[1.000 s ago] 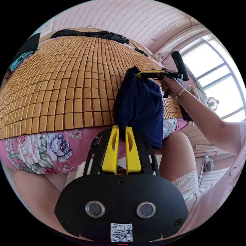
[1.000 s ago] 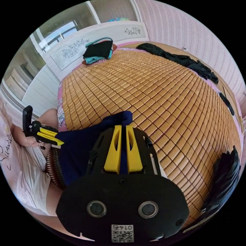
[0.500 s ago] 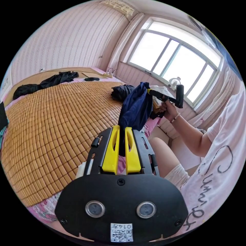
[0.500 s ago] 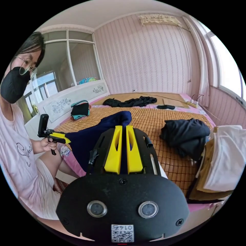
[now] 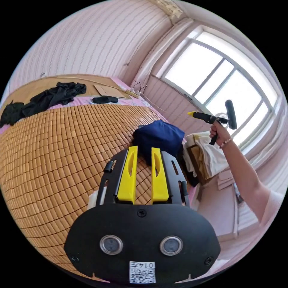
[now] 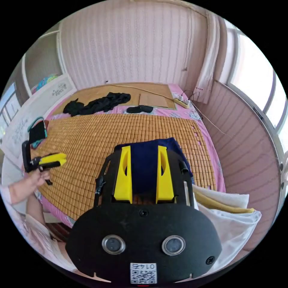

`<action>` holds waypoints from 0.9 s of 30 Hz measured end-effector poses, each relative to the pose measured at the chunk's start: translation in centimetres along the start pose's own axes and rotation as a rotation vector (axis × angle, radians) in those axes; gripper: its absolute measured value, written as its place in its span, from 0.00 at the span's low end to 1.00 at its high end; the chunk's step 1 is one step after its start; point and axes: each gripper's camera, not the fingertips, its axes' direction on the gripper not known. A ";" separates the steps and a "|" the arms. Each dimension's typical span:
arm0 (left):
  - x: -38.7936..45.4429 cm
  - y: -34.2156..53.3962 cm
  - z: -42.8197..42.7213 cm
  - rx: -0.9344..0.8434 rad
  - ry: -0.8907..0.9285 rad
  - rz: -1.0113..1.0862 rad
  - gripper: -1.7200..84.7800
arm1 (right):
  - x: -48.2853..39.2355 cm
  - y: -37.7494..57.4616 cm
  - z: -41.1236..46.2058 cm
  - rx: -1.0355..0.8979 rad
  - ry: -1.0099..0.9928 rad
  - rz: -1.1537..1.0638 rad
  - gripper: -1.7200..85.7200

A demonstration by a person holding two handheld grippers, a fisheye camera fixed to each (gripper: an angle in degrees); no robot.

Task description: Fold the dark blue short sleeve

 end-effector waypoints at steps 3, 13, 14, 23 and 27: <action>-0.6 7.0 -6.1 -0.021 -0.075 0.076 0.10 | -6.9 7.3 0.8 0.007 -0.036 -0.134 0.17; -3.4 26.7 -29.9 0.118 -0.430 -0.198 0.10 | -26.4 18.3 3.7 -0.201 -0.422 -0.202 0.19; -3.7 27.5 -31.0 0.128 -0.450 -0.213 0.10 | -29.0 18.0 4.1 -0.204 -0.435 -0.276 0.19; -10.1 37.6 -44.9 0.257 -0.632 -0.422 0.11 | -46.0 11.8 7.5 -0.125 -0.517 -0.775 0.21; -15.3 39.4 -49.4 0.302 -0.689 -0.454 0.11 | -52.8 7.8 9.8 -0.069 -0.490 -0.957 0.20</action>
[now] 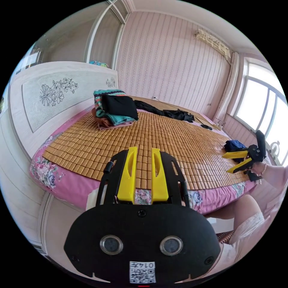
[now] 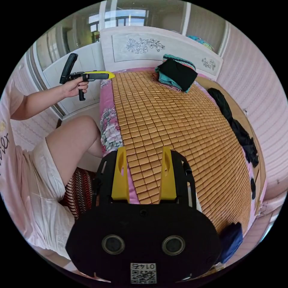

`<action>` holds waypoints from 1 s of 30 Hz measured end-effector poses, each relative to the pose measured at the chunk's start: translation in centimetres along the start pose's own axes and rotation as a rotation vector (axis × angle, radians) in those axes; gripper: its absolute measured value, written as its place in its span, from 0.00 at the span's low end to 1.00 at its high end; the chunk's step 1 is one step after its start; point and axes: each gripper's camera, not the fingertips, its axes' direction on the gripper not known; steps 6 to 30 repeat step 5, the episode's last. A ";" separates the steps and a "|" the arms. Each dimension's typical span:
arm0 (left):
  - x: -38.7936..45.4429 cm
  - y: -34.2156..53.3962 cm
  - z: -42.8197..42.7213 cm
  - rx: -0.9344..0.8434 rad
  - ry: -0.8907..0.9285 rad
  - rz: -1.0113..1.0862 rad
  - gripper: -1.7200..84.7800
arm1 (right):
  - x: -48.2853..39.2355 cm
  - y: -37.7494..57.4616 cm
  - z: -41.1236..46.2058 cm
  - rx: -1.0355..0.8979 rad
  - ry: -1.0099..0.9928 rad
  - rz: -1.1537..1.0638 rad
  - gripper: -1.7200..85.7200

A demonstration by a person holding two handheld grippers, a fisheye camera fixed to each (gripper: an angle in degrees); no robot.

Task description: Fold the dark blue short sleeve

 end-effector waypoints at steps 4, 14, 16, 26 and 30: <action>-5.8 -4.2 2.2 0.033 -0.048 0.025 0.11 | 2.3 -9.1 4.3 0.047 -0.011 -0.095 0.20; -6.7 -5.0 2.7 0.038 -0.051 0.026 0.11 | 3.0 -11.8 5.7 0.061 -0.030 -0.106 0.20; -6.7 -5.0 2.7 0.038 -0.051 0.026 0.11 | 3.0 -11.8 5.7 0.061 -0.030 -0.106 0.20; -6.7 -5.0 2.7 0.038 -0.051 0.026 0.11 | 3.0 -11.8 5.7 0.061 -0.030 -0.106 0.20; -6.7 -5.0 2.7 0.038 -0.051 0.026 0.11 | 3.0 -11.8 5.7 0.061 -0.030 -0.106 0.20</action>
